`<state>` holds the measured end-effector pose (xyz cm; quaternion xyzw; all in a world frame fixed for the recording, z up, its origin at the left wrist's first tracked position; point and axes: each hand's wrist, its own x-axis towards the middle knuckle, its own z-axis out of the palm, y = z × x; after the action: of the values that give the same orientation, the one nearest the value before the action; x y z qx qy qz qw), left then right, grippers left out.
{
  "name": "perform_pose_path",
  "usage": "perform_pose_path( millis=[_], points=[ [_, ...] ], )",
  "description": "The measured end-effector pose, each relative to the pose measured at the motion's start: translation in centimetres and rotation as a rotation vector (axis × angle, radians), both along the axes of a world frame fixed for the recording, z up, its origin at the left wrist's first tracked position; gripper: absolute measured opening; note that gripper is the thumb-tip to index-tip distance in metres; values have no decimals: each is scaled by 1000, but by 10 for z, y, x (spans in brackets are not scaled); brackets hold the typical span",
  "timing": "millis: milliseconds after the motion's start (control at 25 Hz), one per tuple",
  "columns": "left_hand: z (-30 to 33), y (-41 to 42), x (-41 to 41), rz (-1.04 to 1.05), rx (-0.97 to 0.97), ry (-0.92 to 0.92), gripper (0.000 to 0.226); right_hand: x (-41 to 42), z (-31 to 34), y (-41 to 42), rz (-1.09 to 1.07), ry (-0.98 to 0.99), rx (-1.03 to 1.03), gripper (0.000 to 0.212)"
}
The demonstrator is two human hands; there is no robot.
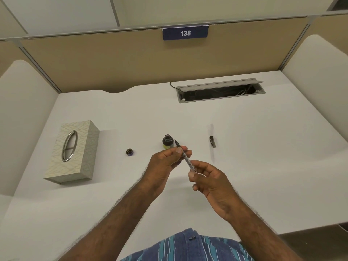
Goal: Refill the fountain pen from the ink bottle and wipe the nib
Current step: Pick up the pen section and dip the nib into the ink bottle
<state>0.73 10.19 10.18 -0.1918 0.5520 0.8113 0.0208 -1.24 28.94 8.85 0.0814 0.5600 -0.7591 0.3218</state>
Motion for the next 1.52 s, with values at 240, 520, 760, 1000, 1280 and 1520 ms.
perform_pose_path(
  millis=[240,520,760,1000,1280,1520],
  points=[
    [-2,1,-1,4,11,-1,23,-2,0,4,4,5,-17,31],
    [-4,1,0,7,13,-2,22,-1,-2,4,9,6,-17,22],
    [-6,0,-1,8,13,-16,23,-1,-3,1,0,48,-14,43],
    [-9,-1,-2,-7,11,-16,23,-2,-6,2,26,142,67,25],
    [-13,-4,-7,-28,25,-2,23,-4,-5,1,47,134,63,33],
    [-15,-11,-11,-10,43,-8,23,-6,-9,8,82,212,243,25]
  ],
)
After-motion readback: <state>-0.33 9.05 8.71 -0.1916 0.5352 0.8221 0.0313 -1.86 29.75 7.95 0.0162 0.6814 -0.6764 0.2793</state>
